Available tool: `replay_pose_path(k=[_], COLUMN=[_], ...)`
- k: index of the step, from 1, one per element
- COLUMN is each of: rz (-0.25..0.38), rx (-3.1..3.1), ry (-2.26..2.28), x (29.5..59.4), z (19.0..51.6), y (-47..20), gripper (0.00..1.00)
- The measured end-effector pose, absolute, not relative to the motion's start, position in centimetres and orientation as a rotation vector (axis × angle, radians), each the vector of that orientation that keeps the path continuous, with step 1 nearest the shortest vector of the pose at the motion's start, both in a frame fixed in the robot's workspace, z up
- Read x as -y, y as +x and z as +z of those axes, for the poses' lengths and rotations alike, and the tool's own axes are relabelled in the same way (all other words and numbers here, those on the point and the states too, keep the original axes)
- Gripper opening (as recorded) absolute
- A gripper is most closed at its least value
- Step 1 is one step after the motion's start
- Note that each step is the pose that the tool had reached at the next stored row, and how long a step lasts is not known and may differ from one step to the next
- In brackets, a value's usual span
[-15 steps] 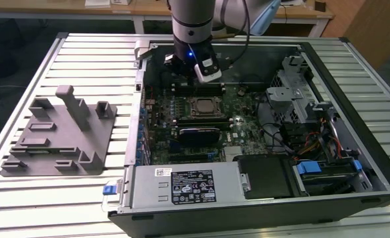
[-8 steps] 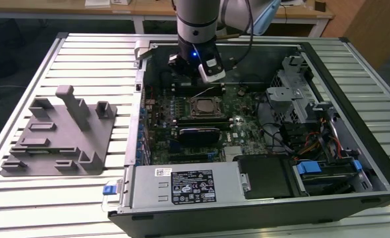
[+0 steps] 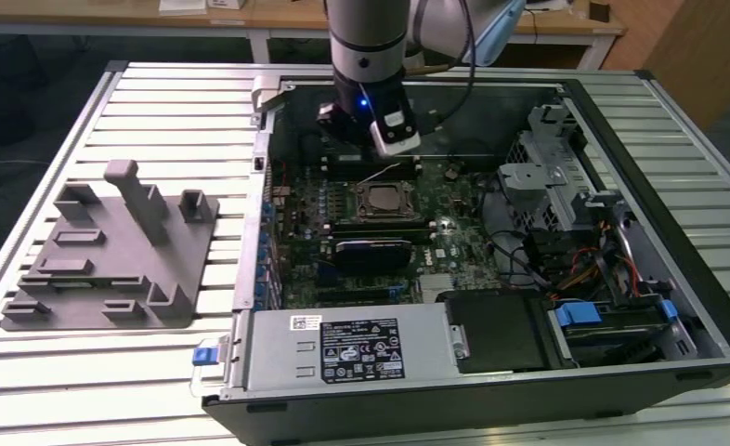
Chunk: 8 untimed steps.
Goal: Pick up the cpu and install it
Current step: 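Install the first cpu locking lever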
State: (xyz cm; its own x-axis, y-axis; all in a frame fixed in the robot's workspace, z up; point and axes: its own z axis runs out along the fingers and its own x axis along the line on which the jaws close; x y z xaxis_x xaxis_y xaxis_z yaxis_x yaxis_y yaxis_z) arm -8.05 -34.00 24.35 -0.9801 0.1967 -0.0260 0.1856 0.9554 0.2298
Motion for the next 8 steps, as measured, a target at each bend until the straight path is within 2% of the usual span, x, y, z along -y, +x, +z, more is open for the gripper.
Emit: replay_pose_path(k=[8], rz=[0.352], rx=[-3.047], ry=[0.310], x=[34.00], z=[24.29], y=[-8.05], gripper=[0.11])
